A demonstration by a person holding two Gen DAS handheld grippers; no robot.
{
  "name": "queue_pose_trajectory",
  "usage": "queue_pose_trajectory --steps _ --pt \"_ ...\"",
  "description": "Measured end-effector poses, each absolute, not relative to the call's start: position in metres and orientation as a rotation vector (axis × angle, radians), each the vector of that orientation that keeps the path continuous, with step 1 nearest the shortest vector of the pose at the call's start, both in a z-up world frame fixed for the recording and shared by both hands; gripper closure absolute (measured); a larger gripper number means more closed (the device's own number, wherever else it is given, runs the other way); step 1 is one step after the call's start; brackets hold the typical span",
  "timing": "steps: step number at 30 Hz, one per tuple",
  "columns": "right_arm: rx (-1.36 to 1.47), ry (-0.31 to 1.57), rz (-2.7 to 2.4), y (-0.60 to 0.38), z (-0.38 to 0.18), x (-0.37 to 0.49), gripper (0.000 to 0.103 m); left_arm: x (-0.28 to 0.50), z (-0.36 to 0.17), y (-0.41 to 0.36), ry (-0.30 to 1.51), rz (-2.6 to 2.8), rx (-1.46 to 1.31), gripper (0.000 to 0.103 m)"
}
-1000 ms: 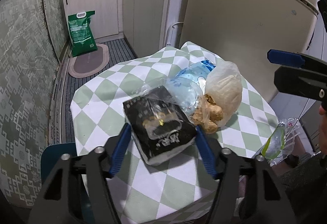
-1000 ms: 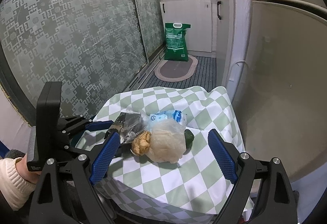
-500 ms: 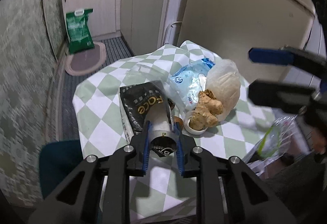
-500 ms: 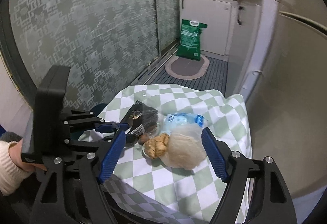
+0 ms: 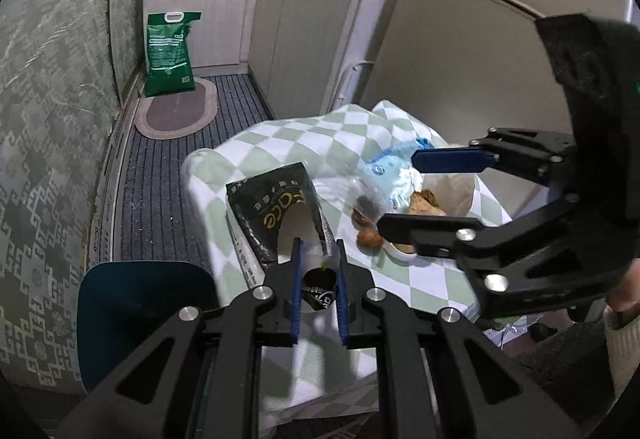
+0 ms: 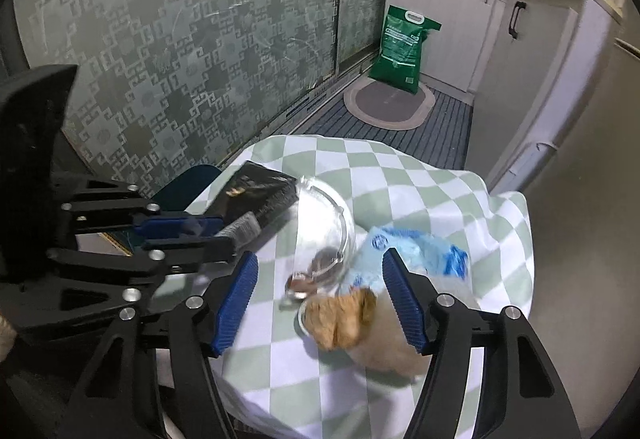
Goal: Collect trash
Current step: 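Lift the black package with the left gripper while the right gripper carries the clear container toward the teal bin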
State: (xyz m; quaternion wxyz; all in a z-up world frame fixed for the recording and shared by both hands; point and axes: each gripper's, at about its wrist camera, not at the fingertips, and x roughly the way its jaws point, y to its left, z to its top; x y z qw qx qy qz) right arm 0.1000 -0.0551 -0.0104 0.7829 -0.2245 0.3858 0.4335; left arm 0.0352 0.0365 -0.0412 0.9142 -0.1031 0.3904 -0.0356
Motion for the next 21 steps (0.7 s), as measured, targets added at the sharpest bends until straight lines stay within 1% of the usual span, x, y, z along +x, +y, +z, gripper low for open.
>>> queue_pose_trajectory --steps 3,7,11,14,16,18,21 --pt "-0.511 0.842 0.936 -0.045 -0.014 0.104 0.038 0.031 -0.034 0.043 0.783 -0.059 -0.223 0.089" --pt "-0.548 0.856 0.943 -0.031 -0.023 0.108 0.047 0.025 -0.022 0.049 0.757 -0.041 -0.231 0.089" --pt "-0.565 0.887 0.908 -0.02 -0.033 0.118 0.048 0.02 -0.014 0.054 0.741 -0.015 -0.236 0.089" --pt "-0.573 0.907 0.882 -0.016 -0.038 0.125 0.053 0.016 -0.009 0.058 0.73 0.011 -0.238 0.089" --pt "-0.562 0.92 0.886 -0.015 -0.041 0.128 0.062 0.013 -0.006 0.061 0.725 0.017 -0.251 0.089" --pt "-0.549 0.94 0.882 -0.014 -0.044 0.132 0.067 0.011 -0.003 0.062 0.721 0.022 -0.252 0.089" --pt "-0.527 0.947 0.884 -0.014 -0.044 0.134 0.067 0.008 -0.002 0.062 0.719 0.027 -0.245 0.089"
